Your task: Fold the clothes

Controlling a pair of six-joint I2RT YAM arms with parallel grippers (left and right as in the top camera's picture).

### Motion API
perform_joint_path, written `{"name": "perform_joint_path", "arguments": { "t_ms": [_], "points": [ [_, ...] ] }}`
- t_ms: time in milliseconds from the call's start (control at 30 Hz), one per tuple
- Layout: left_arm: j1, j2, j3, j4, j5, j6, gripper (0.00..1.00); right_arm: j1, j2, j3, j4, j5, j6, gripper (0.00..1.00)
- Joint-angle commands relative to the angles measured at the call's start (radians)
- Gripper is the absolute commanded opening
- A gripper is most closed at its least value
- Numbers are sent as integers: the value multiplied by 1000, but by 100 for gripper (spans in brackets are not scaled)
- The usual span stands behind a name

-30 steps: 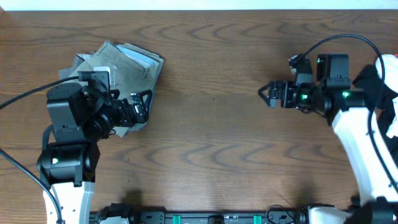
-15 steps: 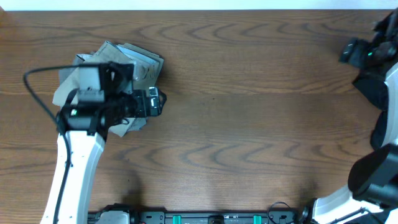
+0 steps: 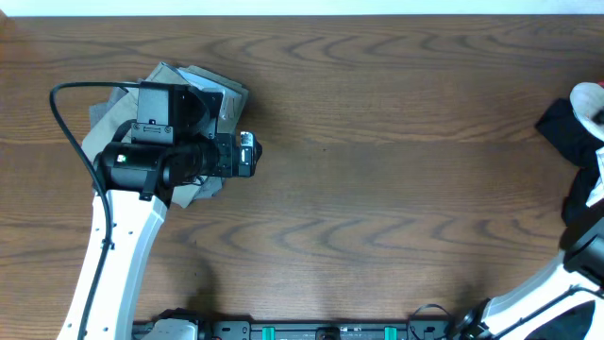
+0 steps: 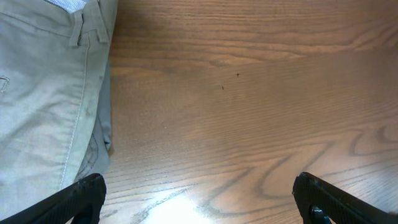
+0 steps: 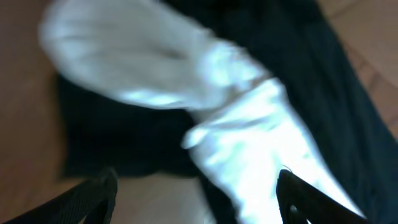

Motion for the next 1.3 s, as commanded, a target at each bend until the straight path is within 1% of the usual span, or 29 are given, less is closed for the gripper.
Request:
{"name": "perform_joint_path", "arguments": {
  "t_ms": [0, 133, 233, 333, 367, 433, 467, 500, 533, 600, 633, 767, 900, 1000, 1133, 1267],
  "points": [
    [-3, -9, 17, -3, -15, 17, 98, -88, 32, 16, -2, -17, 26, 76],
    [-3, -9, 17, 3, -15, 18, 98, -158, 56, 16, 11, -140, 25, 74],
    [-3, -9, 17, 21, -15, 17, 98, -183, 86, 16, 13, -170, 26, 71],
    [-3, -9, 16, 40, -15, 17, 98, -186, 121, 15, 21, -174, 25, 60],
    [-3, -9, 17, 44, -14, 17, 98, -185, 127, 15, 24, -183, 25, 58],
    [-3, -9, 17, 50, -14, 17, 98, -183, 138, 15, 35, -220, 24, 49],
    [-3, -9, 16, 51, -14, 17, 98, -183, 138, 15, 41, -255, 16, 40],
    [-3, -9, 17, 51, -14, 17, 98, -183, 138, 16, 49, -285, 5, 24],
    [-3, -9, 17, 51, -14, 17, 98, -183, 130, 16, 56, -319, 0, 14],
    [-3, -9, 17, 51, -14, 17, 98, -182, 106, 18, 59, -369, -2, 4],
    [-3, -9, 16, 51, -14, 17, 98, -181, 88, 21, 60, -396, -1, 1],
    [-3, -9, 17, 51, -14, 17, 98, -168, -40, 24, 74, -566, -1, 1],
    [-3, -9, 17, 51, -15, 17, 98, -130, -207, 24, 85, -771, -1, 1],
    [-3, -9, 16, 50, -15, 17, 98, -68, -309, 24, 84, -824, 7, 1],
    [-3, -10, 17, 50, -15, 17, 98, 79, -373, 24, 65, -824, 6, 1],
    [-3, -20, 17, 49, -15, 17, 98, 286, -358, 23, 50, -815, 7, 1]
  ]
}}
